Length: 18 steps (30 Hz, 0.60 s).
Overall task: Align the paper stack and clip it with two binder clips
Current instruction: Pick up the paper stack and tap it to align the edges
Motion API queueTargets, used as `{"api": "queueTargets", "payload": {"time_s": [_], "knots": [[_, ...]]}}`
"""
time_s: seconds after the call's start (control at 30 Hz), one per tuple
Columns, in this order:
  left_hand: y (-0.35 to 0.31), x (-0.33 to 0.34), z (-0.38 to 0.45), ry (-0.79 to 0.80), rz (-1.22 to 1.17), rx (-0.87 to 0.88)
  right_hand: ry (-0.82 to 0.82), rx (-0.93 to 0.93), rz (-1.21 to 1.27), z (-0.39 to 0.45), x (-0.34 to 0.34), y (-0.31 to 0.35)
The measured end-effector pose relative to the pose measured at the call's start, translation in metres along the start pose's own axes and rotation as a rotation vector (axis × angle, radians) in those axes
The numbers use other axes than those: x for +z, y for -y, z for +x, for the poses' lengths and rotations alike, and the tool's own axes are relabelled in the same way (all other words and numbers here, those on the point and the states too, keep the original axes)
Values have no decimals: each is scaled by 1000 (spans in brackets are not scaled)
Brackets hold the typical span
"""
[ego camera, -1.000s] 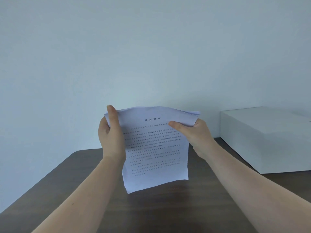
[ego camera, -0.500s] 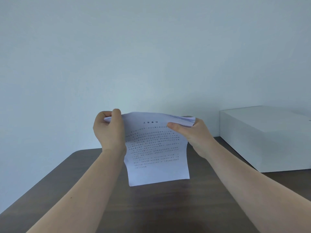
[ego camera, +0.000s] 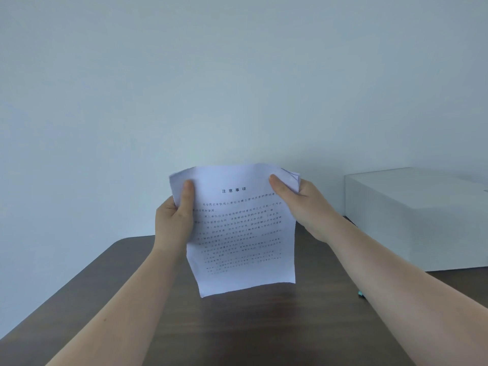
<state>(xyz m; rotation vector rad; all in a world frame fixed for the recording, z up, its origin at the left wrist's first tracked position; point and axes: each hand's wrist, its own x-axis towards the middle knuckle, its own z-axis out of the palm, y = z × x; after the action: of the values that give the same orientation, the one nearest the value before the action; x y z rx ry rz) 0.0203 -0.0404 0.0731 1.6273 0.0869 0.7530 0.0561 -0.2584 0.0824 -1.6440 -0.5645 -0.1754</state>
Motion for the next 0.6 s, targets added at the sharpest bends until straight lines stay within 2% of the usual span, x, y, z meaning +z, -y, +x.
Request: {"api": "queueTargets", "payload": {"time_s": [0.1, 0.23, 0.4, 0.5, 0.6], "knots": [[-6, -4, 5, 46, -63, -51, 10, -6, -18, 3, -3, 6], [-24, -5, 12, 87, -34, -74, -89, 13, -16, 12, -5, 10], [-28, -19, 16, 379, -149, -379, 42, 263, 108, 18, -13, 3], [-6, -24, 9, 352, -220, -510, 83, 382, 209, 13, -11, -11], [7, -23, -1, 308, -250, -545, 128, 475, 240, 7, -5, -24]]}}
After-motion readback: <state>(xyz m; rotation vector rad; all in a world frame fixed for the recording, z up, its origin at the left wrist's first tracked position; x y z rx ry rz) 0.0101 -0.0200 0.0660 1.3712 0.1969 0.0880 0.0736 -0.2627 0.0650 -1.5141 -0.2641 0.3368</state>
